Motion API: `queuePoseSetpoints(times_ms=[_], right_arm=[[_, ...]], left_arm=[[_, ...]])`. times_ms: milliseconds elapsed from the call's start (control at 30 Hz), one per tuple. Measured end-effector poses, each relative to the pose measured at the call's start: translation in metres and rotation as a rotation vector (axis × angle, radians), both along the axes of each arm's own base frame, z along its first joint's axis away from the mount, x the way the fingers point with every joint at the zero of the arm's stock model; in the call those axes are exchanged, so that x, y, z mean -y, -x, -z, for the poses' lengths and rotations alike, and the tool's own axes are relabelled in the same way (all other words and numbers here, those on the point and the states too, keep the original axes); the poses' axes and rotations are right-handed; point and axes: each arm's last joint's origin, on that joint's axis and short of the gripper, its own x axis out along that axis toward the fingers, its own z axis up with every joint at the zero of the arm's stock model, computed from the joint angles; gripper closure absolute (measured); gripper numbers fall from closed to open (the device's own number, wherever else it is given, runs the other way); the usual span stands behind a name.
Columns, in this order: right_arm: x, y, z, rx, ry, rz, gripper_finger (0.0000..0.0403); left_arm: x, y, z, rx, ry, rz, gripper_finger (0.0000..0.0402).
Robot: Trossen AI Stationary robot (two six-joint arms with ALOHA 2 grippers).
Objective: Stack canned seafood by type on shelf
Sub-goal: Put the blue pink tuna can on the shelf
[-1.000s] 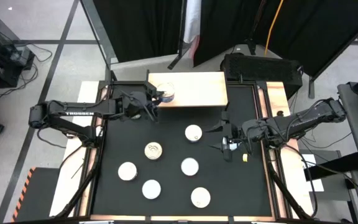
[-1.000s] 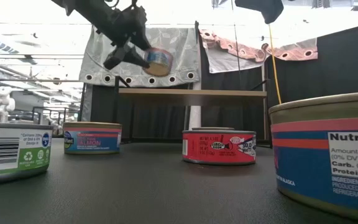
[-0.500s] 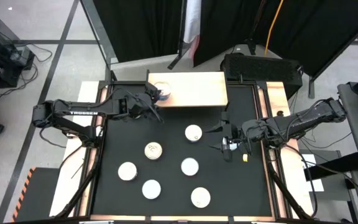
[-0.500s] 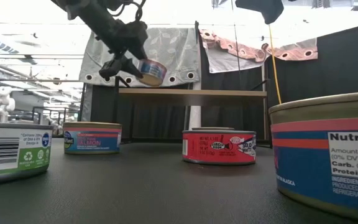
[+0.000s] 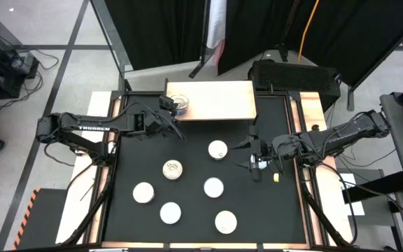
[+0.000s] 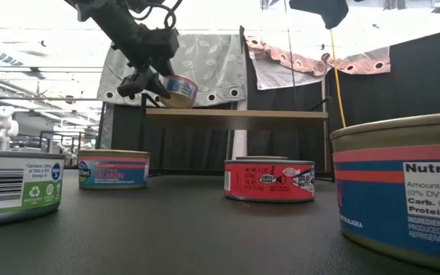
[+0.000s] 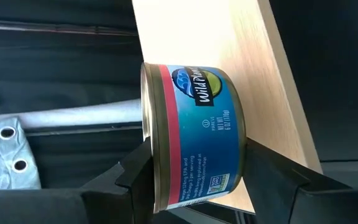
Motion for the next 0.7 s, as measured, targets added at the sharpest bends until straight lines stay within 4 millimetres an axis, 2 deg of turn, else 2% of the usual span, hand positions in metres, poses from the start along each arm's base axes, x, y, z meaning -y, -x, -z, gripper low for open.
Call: queuePoseSetpoints(times_ms=[467, 700], right_arm=[[0.0, 0.0, 0.0, 0.0, 0.011, -0.003, 0.0161], [0.0, 0.0, 0.0, 0.0, 0.011, -0.003, 0.0161]], left_arm=[[-0.006, -0.004, 0.008, -0.032, 0.018, 0.003, 0.0203], [-0.007, -0.006, 0.011, -0.035, 0.017, 0.003, 0.0173]])
